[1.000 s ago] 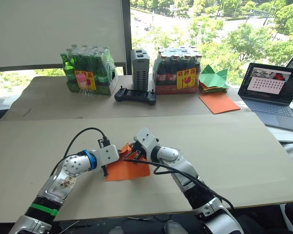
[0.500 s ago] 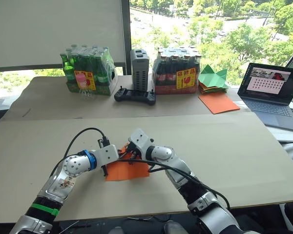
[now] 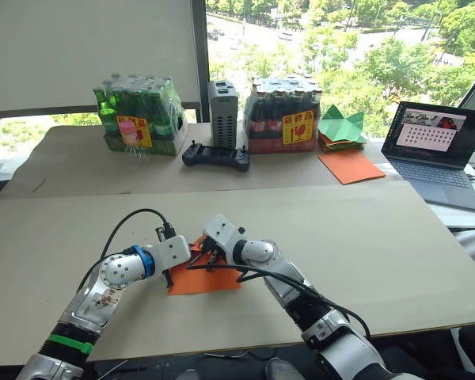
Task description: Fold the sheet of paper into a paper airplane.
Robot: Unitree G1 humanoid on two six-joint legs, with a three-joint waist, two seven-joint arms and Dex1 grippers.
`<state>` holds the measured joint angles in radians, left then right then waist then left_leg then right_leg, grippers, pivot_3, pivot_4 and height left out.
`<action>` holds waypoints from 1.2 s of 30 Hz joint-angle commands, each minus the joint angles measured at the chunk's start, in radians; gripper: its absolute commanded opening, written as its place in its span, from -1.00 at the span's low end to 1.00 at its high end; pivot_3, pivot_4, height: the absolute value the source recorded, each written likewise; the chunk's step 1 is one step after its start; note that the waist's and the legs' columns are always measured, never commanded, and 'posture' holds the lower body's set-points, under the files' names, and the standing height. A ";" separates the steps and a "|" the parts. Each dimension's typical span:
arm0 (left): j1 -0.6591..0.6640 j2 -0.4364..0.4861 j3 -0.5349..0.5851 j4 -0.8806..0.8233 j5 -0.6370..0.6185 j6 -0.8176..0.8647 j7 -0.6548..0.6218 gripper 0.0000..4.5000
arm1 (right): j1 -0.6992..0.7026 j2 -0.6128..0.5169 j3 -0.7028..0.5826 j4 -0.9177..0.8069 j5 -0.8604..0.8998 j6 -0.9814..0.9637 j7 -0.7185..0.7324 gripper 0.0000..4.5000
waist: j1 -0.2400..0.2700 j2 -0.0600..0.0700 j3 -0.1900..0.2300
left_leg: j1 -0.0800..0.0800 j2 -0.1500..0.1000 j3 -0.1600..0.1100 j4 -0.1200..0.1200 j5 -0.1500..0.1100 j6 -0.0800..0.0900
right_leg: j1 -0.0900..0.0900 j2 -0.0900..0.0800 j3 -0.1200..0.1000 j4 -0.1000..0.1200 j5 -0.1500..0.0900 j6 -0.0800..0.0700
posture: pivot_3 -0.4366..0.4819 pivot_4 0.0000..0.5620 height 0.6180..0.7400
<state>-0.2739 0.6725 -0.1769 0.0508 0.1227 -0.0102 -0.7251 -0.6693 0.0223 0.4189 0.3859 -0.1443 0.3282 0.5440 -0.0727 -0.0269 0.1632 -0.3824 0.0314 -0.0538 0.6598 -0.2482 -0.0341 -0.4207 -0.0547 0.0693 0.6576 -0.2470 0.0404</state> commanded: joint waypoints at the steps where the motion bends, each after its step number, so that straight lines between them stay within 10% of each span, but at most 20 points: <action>1: 0.024 0.002 -0.001 -0.008 -0.014 0.034 -0.032 -0.50 | 0.008 0.004 0.023 0.027 -0.010 0.004 0.014 -1.00 | 0.000 0.000 0.000 | 0.000 0.000 0.000 0.000 0.000 0.000 | 0.000 0.000 0.000 0.000 0.000 0.000 | -0.05 -0.47 1.00; 5: 0.020 -0.009 0.019 -0.004 -0.021 0.043 -0.017 0.07 | 0.003 0.009 0.015 0.035 -0.011 -0.003 0.005 -1.00 | 0.000 0.000 0.000 | 0.001 0.000 0.000 0.000 0.000 0.000 | 0.001 0.000 0.000 0.000 0.000 0.000 | -0.05 -0.47 1.00; 36: 0.058 -0.081 0.182 -0.164 -0.332 0.332 -0.055 -0.04 | -0.065 0.077 -0.046 0.136 0.005 -0.073 -0.048 -1.00 | -0.001 0.000 0.000 | -0.001 0.001 0.000 0.000 0.000 0.000 | -0.001 0.001 0.000 0.001 0.000 0.000 | -0.05 -0.47 1.00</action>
<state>-0.2161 0.5945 -0.0177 -0.1012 -0.1915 0.3138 -0.7867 -0.7278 0.0889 0.3755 0.5171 -0.1425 0.2673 0.4976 -0.0733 -0.0264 0.1631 -0.3833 0.0328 -0.0540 0.6598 -0.2483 -0.0342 -0.4220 -0.0537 0.0693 0.6583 -0.2470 0.0403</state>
